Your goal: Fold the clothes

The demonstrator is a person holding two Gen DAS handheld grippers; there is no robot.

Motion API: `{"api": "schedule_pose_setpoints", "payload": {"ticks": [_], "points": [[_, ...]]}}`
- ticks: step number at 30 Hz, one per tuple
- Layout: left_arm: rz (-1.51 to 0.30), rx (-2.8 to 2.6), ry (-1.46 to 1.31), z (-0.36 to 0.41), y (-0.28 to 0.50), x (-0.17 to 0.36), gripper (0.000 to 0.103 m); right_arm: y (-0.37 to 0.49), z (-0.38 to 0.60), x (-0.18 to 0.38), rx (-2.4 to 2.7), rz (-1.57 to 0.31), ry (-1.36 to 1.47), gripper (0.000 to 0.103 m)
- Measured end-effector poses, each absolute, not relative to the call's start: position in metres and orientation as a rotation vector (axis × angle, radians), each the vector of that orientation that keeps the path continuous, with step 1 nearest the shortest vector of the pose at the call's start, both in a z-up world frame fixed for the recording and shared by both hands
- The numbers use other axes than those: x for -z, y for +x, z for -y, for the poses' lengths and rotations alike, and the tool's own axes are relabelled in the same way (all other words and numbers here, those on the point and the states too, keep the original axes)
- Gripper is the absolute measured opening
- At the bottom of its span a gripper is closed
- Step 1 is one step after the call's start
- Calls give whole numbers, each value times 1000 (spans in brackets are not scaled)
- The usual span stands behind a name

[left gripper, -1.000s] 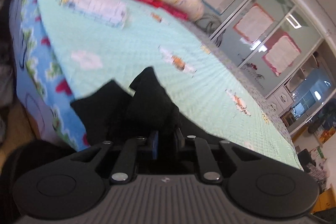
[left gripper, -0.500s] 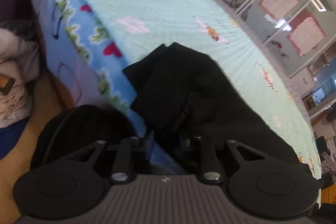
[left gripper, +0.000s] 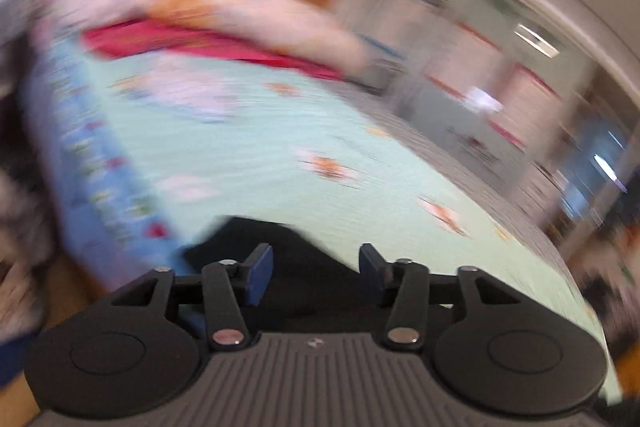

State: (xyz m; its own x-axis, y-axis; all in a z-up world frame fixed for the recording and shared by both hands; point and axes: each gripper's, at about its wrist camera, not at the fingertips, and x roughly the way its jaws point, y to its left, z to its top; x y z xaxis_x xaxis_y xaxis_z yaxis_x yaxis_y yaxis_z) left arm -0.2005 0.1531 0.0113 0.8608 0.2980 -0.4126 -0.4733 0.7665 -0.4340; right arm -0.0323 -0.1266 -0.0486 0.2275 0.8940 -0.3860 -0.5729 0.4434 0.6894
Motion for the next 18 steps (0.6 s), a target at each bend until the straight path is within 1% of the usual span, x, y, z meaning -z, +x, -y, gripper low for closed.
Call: {"api": "schedule_pose_setpoints", "payload": {"ticks": [1,5,8,10,12,15,18], "points": [[-348,-369,-529,-145,-189,-11,53,-32,142,44,-1019,-822,471,49],[-501,-96,-522,-111,-127,4,53,-17,228,22,-713,-698,570,53],[-613,126,-624,-86,-85,22,53,9,296,5,-468,-636,646,57],[-667,289,-714,-66,-63,31,53,31,328,-5,-372,-594,644,61],[-713,413,-787,-42,-46,38,54,59,345,-12,-314,-606,639,66],[-791,498,-846,-7,-23,49,56,101,368,-22,-235,-634,633,67],[-839,455,-871,16,-3,60,62,138,375,-18,-162,-705,648,67]]}}
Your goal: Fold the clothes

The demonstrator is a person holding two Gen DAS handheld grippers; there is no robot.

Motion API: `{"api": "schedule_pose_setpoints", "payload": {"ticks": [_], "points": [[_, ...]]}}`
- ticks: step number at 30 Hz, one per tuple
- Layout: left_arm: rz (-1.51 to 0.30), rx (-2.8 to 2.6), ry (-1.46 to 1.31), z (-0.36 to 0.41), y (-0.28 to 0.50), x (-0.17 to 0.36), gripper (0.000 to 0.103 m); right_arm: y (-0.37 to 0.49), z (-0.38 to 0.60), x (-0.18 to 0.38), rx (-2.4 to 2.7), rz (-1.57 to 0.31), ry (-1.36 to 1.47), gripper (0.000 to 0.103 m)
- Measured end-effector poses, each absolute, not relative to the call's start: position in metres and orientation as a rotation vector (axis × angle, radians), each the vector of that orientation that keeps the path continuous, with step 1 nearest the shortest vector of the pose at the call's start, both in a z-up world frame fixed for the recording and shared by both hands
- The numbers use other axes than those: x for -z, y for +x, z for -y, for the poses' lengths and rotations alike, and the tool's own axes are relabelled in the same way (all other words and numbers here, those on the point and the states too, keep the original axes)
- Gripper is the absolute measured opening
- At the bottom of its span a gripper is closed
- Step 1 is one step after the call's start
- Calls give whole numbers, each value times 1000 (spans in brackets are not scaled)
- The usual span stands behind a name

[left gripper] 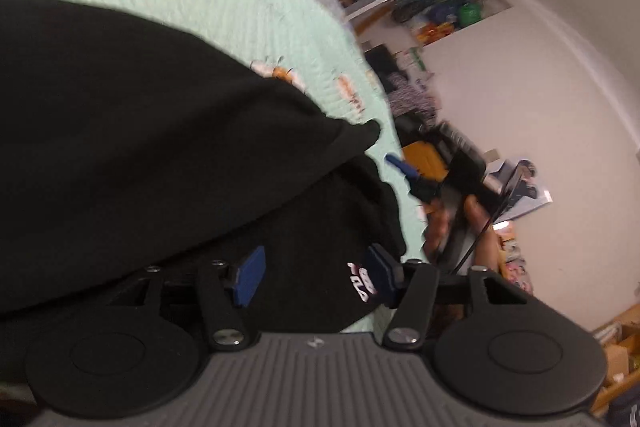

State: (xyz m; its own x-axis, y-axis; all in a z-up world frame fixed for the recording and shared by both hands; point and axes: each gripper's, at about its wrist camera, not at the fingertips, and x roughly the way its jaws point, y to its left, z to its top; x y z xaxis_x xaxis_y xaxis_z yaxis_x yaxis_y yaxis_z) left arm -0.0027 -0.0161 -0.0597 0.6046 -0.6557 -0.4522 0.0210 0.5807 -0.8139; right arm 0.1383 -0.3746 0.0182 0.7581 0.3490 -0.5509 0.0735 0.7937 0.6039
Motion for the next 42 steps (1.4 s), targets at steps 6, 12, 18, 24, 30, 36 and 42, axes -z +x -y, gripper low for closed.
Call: {"api": "schedule_pose_setpoints", "payload": {"ticks": [6,12,18,24,30,36,42], "points": [[-905,356,-913,50,24,77,65,199,382,-4,-10,-826,646,67],[-894,258,-1065,60,43,75,67,221,379,5,50,-860,606,53],[-823,126,-1150,56,46,83,68,200,386,3,41,-793,594,5],[-751,102,-1183,54,38,88,68,166,408,-11,-17,-705,694,4],[-673,80,-1144,51,30,86,68,160,407,-15,-27,-699,679,4],[-656,72,-1051,55,29,82,56,150,414,-6,-57,-671,725,4],[-649,107,-858,56,29,83,3,127,414,-8,-86,-594,688,4]]}}
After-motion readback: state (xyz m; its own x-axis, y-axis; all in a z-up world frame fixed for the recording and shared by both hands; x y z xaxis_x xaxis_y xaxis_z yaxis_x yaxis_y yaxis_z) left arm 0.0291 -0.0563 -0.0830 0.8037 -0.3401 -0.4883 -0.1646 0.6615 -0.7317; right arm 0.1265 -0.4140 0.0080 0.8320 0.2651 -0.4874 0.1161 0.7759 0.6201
